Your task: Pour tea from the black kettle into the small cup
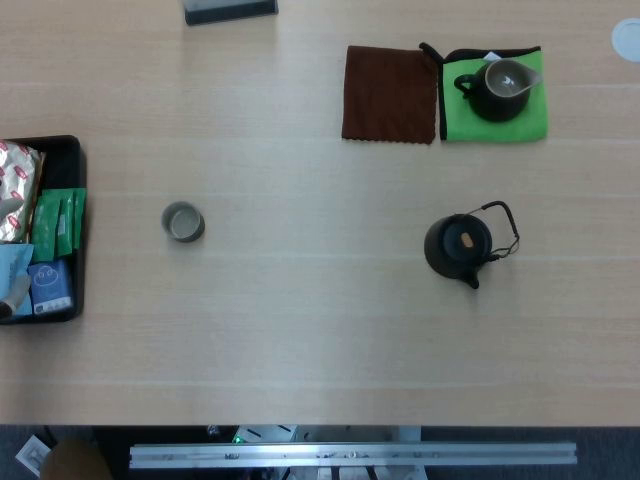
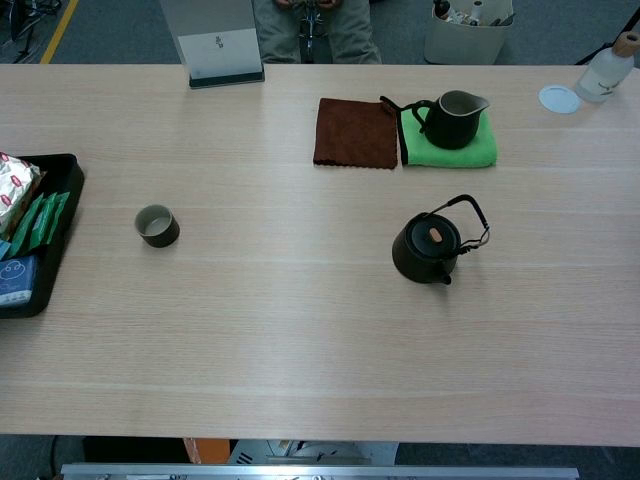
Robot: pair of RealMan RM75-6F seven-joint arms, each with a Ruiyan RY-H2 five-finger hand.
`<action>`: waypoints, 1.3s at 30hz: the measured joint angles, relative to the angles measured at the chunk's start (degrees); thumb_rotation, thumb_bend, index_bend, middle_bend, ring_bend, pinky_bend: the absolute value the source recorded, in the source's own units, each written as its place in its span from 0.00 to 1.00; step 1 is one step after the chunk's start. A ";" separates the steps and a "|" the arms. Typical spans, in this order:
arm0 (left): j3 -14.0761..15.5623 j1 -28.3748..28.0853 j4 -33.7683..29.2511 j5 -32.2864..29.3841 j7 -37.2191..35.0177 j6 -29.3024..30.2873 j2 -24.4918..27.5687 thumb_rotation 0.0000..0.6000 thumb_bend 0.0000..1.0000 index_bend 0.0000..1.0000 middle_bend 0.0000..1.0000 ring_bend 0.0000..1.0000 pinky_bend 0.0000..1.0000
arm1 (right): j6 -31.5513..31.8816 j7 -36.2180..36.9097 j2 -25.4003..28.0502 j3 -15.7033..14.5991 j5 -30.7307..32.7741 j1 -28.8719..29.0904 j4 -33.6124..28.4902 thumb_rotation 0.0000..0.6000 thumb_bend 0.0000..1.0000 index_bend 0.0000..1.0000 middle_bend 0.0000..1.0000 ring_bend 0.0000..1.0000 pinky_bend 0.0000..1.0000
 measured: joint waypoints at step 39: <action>-1.57 -2.41 -0.93 -3.86 3.92 -4.42 -1.16 1.00 0.27 0.19 0.11 0.08 0.06 | -25.48 -10.93 -1.51 3.49 2.95 17.36 -3.28 1.00 0.00 0.28 0.32 0.18 0.14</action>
